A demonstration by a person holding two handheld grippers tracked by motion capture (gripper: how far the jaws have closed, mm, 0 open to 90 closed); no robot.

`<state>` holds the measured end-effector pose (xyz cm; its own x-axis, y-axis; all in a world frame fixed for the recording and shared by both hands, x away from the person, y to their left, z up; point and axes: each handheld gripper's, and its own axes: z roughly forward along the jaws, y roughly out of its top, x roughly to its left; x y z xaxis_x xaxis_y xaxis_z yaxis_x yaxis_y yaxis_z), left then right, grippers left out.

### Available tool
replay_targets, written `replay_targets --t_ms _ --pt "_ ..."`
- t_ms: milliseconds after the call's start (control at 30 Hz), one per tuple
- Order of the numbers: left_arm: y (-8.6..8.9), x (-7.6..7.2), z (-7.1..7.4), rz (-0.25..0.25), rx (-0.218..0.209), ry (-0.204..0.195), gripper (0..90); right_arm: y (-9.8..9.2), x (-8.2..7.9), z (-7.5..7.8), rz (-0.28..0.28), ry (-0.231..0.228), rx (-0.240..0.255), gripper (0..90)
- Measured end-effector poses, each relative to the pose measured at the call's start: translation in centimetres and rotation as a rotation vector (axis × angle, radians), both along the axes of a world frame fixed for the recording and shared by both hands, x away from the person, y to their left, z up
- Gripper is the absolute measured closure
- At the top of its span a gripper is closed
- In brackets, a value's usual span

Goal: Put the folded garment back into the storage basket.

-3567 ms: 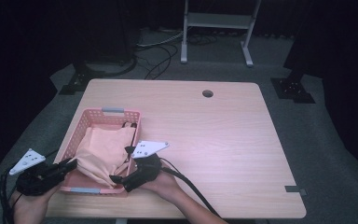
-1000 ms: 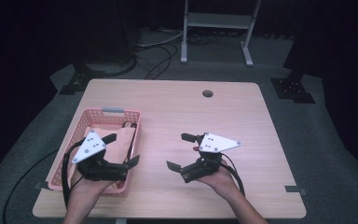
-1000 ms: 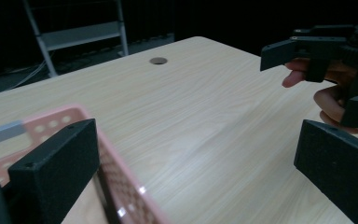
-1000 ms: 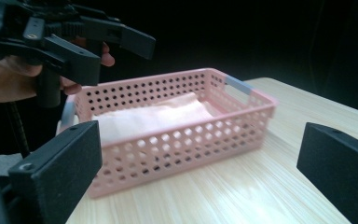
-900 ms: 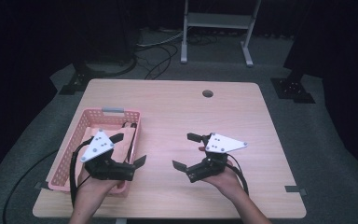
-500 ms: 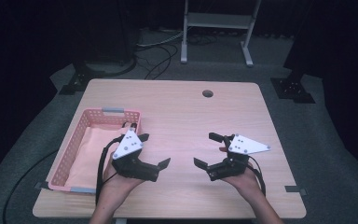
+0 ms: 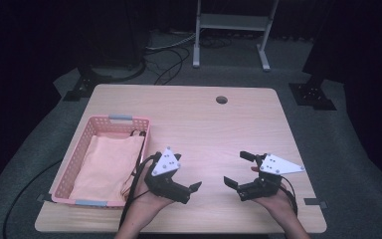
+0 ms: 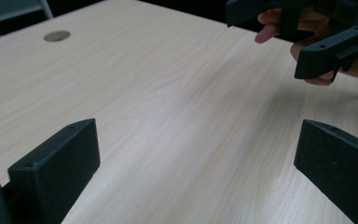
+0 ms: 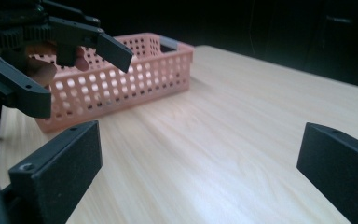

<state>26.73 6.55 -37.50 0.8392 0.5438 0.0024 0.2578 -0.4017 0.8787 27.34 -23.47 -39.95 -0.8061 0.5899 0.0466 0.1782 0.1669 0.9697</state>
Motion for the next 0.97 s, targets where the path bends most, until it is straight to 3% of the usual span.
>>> replay_targets --t_ms 100,200,367,533,567,600,633,667,967 --pt "-0.8 0.0 -0.9 -0.015 0.028 0.017 0.0 -1.0 -0.4 -1.2 -0.017 0.028 -0.051 0.1" --pt "-1.5 0.1 -2.0 -0.019 0.08 0.03 0.0 -1.6 -0.6 -1.8 -0.026 0.043 -0.077 0.1" --pt "-2.2 0.3 -3.4 -0.029 0.127 0.065 0.0 -2.4 -0.7 -2.6 -0.052 0.066 -0.117 0.1" --pt "-2.6 0.8 -5.1 -0.047 0.178 0.112 0.0 -2.8 -0.3 -3.8 -0.085 0.141 -0.229 0.1" --pt "-2.6 0.8 -5.1 -0.047 0.178 0.112 0.0 -2.8 -0.3 -3.8 -0.085 0.141 -0.229 0.1" --pt "-2.7 0.9 -5.6 -0.045 0.194 0.128 0.0 -2.8 -0.2 -4.3 -0.105 0.163 -0.282 0.1" --pt "-2.7 0.9 -5.6 -0.045 0.194 0.128 0.0 -2.8 -0.2 -4.3 -0.105 0.163 -0.282 0.1" --pt "-2.8 0.9 -5.9 -0.047 0.21 0.13 0.0 -2.8 -0.1 -4.5 -0.11 0.19 -0.313 0.1" --pt "-3.0 0.9 -6.7 -0.049 0.244 0.146 0.0 -2.5 0.1 -4.7 -0.112 0.238 -0.388 0.2"
